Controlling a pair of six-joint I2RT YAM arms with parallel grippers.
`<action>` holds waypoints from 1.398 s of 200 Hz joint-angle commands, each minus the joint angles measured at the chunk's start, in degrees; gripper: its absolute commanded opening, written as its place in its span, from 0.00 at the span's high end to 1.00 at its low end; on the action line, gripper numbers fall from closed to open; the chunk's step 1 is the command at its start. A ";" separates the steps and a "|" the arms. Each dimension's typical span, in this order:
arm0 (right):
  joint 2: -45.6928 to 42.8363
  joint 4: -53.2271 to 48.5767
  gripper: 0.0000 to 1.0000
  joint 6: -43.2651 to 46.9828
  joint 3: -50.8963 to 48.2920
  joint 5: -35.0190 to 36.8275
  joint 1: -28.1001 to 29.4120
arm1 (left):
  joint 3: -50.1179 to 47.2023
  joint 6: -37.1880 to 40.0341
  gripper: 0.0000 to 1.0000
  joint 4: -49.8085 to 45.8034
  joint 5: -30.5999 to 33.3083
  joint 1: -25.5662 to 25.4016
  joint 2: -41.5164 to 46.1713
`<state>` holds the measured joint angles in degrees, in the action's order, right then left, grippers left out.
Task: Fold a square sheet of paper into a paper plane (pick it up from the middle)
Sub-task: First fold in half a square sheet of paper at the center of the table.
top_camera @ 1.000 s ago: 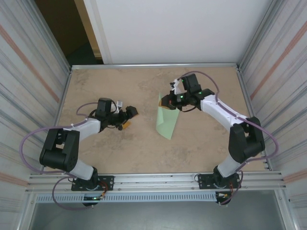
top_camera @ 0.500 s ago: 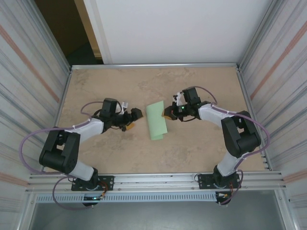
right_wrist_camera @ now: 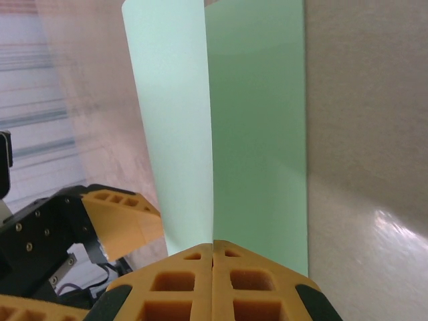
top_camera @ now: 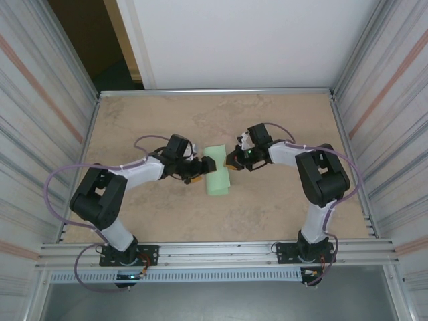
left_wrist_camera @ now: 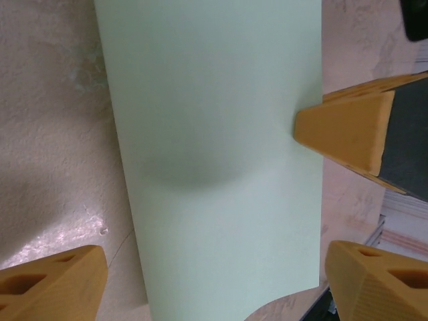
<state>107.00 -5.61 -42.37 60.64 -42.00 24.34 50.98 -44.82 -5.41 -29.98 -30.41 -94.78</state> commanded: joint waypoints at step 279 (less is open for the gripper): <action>-19.64 -2.48 0.43 -5.11 -13.51 16.63 -4.53 | 14.49 8.44 0.57 -24.52 15.60 -4.57 -22.45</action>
<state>88.71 -6.59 -46.17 48.29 -27.92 19.79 67.68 -39.16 -24.67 -18.81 -33.56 -109.51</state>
